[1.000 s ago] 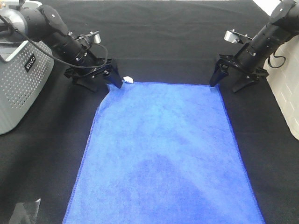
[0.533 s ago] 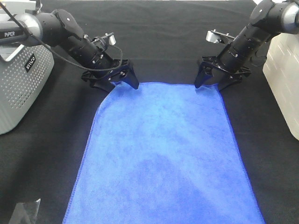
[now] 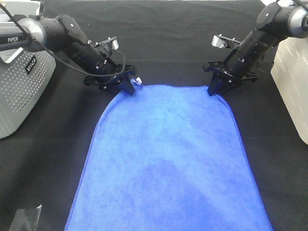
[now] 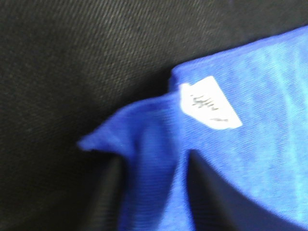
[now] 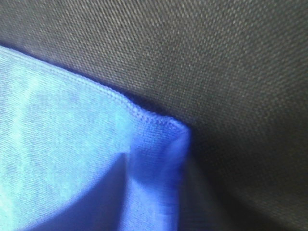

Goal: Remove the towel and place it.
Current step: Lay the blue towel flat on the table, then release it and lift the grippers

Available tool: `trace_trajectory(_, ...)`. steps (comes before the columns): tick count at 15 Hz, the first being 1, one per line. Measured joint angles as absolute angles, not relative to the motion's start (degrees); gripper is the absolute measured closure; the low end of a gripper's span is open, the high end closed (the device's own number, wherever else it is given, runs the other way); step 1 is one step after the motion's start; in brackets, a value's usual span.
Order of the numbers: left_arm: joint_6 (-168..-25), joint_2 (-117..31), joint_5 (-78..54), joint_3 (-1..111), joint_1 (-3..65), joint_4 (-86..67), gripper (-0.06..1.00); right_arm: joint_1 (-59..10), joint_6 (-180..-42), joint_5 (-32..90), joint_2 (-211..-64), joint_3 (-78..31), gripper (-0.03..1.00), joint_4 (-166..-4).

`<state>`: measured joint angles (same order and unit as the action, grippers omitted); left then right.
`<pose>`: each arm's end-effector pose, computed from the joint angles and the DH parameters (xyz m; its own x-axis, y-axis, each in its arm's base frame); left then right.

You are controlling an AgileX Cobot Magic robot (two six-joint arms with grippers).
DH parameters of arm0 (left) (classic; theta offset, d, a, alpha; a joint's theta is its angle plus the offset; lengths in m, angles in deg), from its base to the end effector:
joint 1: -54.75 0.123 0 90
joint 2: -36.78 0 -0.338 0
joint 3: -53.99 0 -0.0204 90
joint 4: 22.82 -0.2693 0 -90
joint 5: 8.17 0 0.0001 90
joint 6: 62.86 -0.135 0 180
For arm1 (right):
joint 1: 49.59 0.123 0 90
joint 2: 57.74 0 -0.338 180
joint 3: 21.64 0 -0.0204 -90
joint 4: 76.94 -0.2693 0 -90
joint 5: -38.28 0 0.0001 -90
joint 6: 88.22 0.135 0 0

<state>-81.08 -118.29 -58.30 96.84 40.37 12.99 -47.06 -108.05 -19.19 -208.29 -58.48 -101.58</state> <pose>0.5775 -0.2107 0.0720 -0.9271 0.1317 -0.3508 0.2916 0.8415 -0.4548 0.5712 0.0728 0.0756 -0.9627 -0.1401 -0.2316 -0.2118 0.9227 0.3223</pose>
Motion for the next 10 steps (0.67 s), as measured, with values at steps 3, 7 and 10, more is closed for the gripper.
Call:
trace_trajectory(3,-83.1,-118.3,-58.4,96.8,40.4,11.3,0.93,-47.0,-108.3,-19.2,-208.4,-58.5,0.96,-101.1)
trace_trajectory(7,-85.0,-118.3,-58.4,96.8,40.3,10.6,0.94,-47.0,-108.8,-19.1,-208.3,-58.5,0.97,-100.8)
trace_trajectory(10,-85.7,-117.0,-58.4,96.8,39.8,4.9,0.94,-47.0,-110.1,-16.4,-205.9,-58.1,0.97,-100.3)
